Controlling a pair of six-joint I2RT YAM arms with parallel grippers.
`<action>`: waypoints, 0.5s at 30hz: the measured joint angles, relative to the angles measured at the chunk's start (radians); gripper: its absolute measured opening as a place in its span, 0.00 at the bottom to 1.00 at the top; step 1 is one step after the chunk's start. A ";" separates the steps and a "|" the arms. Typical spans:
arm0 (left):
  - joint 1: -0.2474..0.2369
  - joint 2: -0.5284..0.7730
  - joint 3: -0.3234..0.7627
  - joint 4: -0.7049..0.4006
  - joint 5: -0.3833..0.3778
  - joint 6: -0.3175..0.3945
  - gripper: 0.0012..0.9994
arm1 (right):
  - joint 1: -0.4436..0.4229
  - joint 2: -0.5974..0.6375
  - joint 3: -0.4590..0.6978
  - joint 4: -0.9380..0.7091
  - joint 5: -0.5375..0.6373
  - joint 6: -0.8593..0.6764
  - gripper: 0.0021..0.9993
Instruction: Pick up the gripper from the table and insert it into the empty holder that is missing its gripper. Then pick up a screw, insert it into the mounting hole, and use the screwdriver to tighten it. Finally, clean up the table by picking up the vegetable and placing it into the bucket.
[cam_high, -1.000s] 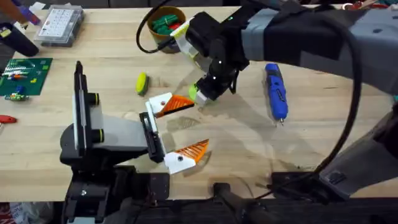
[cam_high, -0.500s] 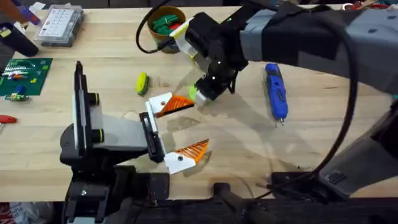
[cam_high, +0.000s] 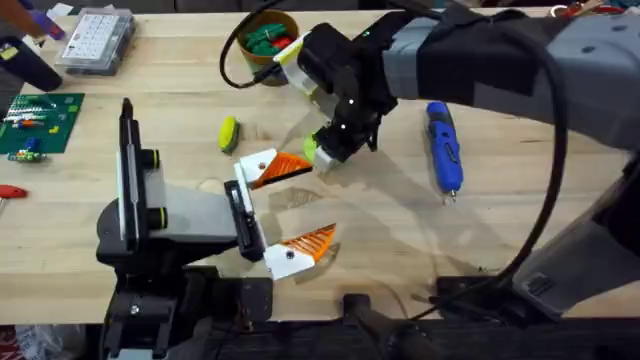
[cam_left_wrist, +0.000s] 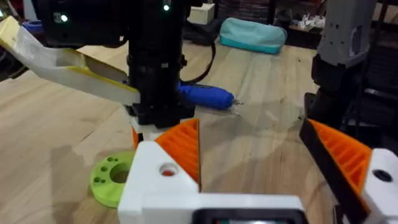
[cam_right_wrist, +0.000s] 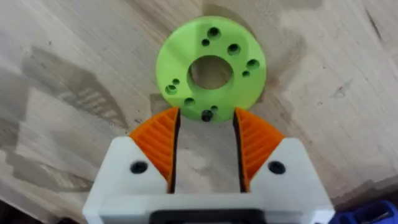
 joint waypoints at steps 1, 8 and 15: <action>0.000 0.000 0.000 0.000 0.000 0.000 0.99 | 0.000 0.000 0.000 0.000 0.000 0.000 0.48; 0.000 0.000 0.000 0.000 0.000 0.000 0.99 | -0.001 0.000 0.000 0.001 0.004 0.000 0.39; 0.000 0.000 0.000 0.000 0.000 0.000 0.99 | -0.002 0.000 0.001 0.002 0.004 0.000 0.33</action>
